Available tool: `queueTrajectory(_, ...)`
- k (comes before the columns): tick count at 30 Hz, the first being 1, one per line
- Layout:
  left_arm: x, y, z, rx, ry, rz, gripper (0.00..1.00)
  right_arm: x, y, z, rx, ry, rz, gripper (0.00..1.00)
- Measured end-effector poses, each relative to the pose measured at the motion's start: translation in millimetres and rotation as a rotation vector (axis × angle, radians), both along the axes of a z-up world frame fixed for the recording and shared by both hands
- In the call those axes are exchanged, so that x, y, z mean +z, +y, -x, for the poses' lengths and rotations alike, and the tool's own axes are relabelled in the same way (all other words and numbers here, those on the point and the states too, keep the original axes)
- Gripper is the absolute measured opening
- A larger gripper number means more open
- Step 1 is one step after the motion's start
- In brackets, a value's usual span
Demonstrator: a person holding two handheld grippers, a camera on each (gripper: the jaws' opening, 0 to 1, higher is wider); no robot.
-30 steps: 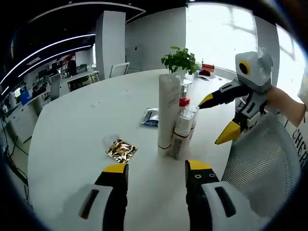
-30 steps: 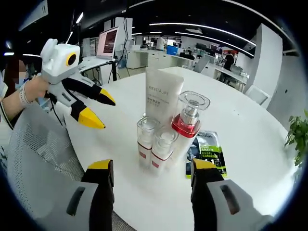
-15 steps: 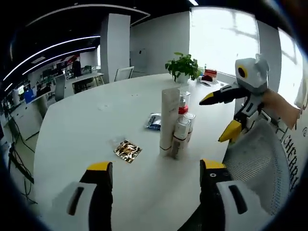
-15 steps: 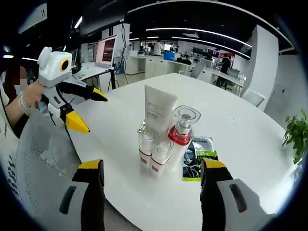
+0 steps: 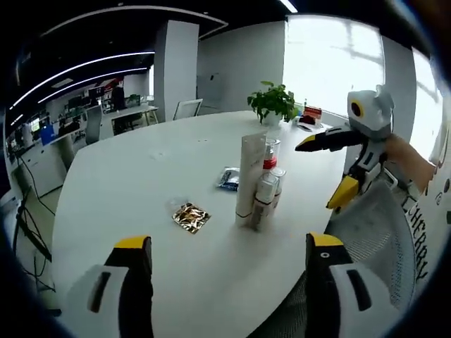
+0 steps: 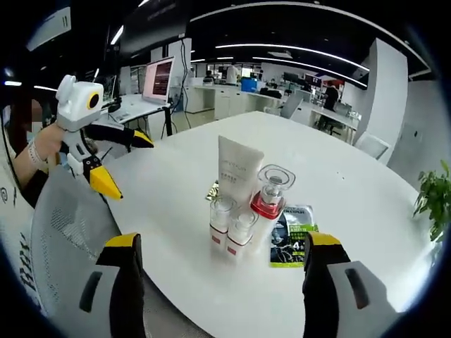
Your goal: Arrange the skincare products in the storage area until every visible bottle or jar stands upright without overlapping.
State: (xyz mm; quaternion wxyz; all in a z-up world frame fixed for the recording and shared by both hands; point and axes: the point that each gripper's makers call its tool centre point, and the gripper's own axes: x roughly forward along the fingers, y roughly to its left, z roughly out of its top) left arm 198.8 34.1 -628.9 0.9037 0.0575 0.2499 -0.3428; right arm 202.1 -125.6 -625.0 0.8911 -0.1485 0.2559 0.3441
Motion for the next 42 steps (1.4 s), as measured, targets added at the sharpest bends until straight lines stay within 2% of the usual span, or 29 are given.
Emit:
queueTrajectory(4,0.8,-1.0,1.7,-0.007,0.006,0.014,0.87,1.8,-0.6,-0.8,0.003,-0.004,-0.002,0.99)
queueTrajectory(19,0.8,0.1,-0.2,-0.017,0.016,0.030,0.99,-1.6,-5.8,-5.6,0.008,0.018,-0.013,0.99)
queueTrajectory(26,-0.6,-7.8,6.1,-0.039,0.025,0.031,0.99,-10.9,-13.8,-12.0,0.003,0.043,-0.014,0.99)
queueTrajectory(34,1.7,-11.5,6.0,-0.016,0.027,0.056,0.99,-25.0,-31.1,-22.5,-0.018,0.073,0.012,0.99)
queueTrajectory(42,-2.0,-13.3,8.4,-0.019,0.047,0.053,0.99,-37.4,-51.1,-34.5,-0.047,0.090,0.045,0.97)
